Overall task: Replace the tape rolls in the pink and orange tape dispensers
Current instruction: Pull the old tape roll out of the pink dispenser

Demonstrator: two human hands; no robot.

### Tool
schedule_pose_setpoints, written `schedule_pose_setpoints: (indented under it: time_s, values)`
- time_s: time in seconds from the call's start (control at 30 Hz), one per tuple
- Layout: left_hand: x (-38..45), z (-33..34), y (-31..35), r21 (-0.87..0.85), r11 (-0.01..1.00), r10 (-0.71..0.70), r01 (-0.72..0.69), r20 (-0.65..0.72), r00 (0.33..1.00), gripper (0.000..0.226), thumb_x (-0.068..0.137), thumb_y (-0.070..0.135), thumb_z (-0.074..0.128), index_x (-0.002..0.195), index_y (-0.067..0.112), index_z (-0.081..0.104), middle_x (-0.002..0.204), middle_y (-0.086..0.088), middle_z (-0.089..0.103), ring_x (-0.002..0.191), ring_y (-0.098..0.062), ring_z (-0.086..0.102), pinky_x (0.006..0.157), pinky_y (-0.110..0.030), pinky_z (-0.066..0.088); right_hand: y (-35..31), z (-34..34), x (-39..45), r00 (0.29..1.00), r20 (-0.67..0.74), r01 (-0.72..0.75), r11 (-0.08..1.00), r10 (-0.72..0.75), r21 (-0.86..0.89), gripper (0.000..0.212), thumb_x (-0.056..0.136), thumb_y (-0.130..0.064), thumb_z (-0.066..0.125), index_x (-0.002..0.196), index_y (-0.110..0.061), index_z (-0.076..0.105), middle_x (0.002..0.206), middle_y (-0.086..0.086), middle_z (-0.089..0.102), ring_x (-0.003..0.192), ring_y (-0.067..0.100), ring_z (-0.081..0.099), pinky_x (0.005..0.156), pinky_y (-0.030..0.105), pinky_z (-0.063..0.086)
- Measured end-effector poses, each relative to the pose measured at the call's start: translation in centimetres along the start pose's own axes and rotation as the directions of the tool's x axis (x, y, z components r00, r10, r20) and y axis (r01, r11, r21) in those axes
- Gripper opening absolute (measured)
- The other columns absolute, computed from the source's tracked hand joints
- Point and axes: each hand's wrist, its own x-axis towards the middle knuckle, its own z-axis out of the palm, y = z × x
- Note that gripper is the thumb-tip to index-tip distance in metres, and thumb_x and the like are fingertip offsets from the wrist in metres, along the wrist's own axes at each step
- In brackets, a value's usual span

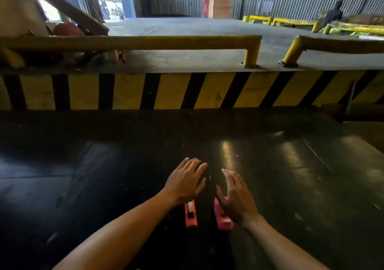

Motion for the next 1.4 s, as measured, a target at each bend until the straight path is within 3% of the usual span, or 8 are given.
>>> schedule_pose_setpoints:
  time_s: [0.23,0.5,0.7,0.83,0.97,1.13,1.23,1.4]
  values:
    - [-1.3,5.8,2.5,-0.204,0.978,0.026,0.041,0.314,0.949,0.063,0.099,0.043,0.040,0.155,0.024,0.020,0.160,-0.010,0.032,0.148,-0.026,0.030,0.119,-0.038,0.019,1.7,4.3,-4.8,0.917,0.210,-0.372,0.917,0.339,0.146,0.062,0.094,-0.050,0.052,0.146,-0.020,0.034,0.148,0.007,0.043,0.132,0.021,0.046,0.106,0.039,0.045]
    - [-0.3,8.4,4.6,-0.264,0.964,0.098,0.030,0.459,0.883,0.079,0.094,0.020,0.051,0.158,0.026,0.005,0.167,-0.009,0.012,0.154,-0.026,0.011,0.123,-0.044,0.016,2.4,6.7,-6.1,0.886,0.260,-0.445,0.862,0.384,0.242,0.059,0.093,-0.035,0.062,0.144,-0.017,0.038,0.137,0.010,0.049,0.122,0.024,0.052,0.101,0.039,0.048]
    - [-0.7,8.9,5.5,-0.345,0.937,0.092,0.055,0.396,0.914,0.076,0.091,0.017,0.062,0.155,0.027,0.021,0.158,-0.008,0.035,0.142,-0.029,0.038,0.117,-0.046,0.035,3.3,6.8,-6.2,0.895,0.292,-0.421,0.853,0.337,0.309,0.056,0.092,-0.024,0.065,0.143,-0.016,0.041,0.133,0.008,0.051,0.121,0.021,0.052,0.105,0.037,0.044]
    - [-3.0,9.4,6.1,-0.289,0.956,0.051,0.056,0.349,0.936,0.072,0.090,0.018,0.061,0.153,0.022,0.027,0.147,-0.014,0.040,0.128,-0.032,0.048,0.108,-0.044,0.042,4.7,5.6,-7.2,0.899,0.387,-0.332,0.896,0.205,0.296,0.060,0.089,-0.011,0.066,0.143,-0.017,0.041,0.129,0.005,0.050,0.117,0.012,0.051,0.099,0.018,0.036]
    - [-6.3,9.8,7.2,-0.304,0.947,0.002,0.109,0.343,0.939,0.069,0.093,0.027,0.060,0.153,0.017,0.028,0.143,-0.013,0.038,0.129,-0.027,0.045,0.110,-0.041,0.040,5.8,4.1,-8.5,0.870,0.492,-0.165,0.949,0.012,0.268,0.062,0.087,-0.002,0.061,0.144,-0.015,0.040,0.131,0.000,0.047,0.122,0.014,0.050,0.098,0.000,0.028]
    - [-10.7,9.7,7.8,-0.270,0.954,-0.040,0.132,0.320,0.947,0.069,0.093,0.043,0.056,0.153,0.017,0.032,0.138,-0.009,0.043,0.127,-0.024,0.043,0.109,-0.040,0.037,4.9,3.9,-11.1,0.875,0.462,-0.019,0.942,-0.147,0.336,0.053,0.088,-0.009,0.062,0.138,-0.012,0.049,0.132,0.002,0.054,0.121,0.010,0.051,0.107,0.017,0.036]
    - [-12.7,9.3,7.8,-0.237,0.960,-0.070,0.150,0.316,0.946,0.066,0.091,0.048,0.056,0.148,0.019,0.038,0.136,-0.005,0.045,0.124,-0.023,0.043,0.102,-0.040,0.039,3.7,4.6,-12.6,0.900,0.411,-0.008,0.935,-0.147,0.353,0.047,0.089,-0.021,0.068,0.133,-0.014,0.056,0.129,0.001,0.058,0.119,0.011,0.054,0.106,0.021,0.040]
    - [-15.5,8.7,7.1,-0.271,0.944,-0.099,0.188,0.310,0.946,0.066,0.084,0.053,0.064,0.139,0.021,0.046,0.137,0.002,0.048,0.125,-0.017,0.042,0.102,-0.036,0.039,1.8,5.6,-13.8,0.930,0.330,0.048,0.945,-0.161,0.324,0.030,0.085,-0.017,0.073,0.113,-0.011,0.070,0.119,0.006,0.065,0.111,0.019,0.061,0.098,0.031,0.049]
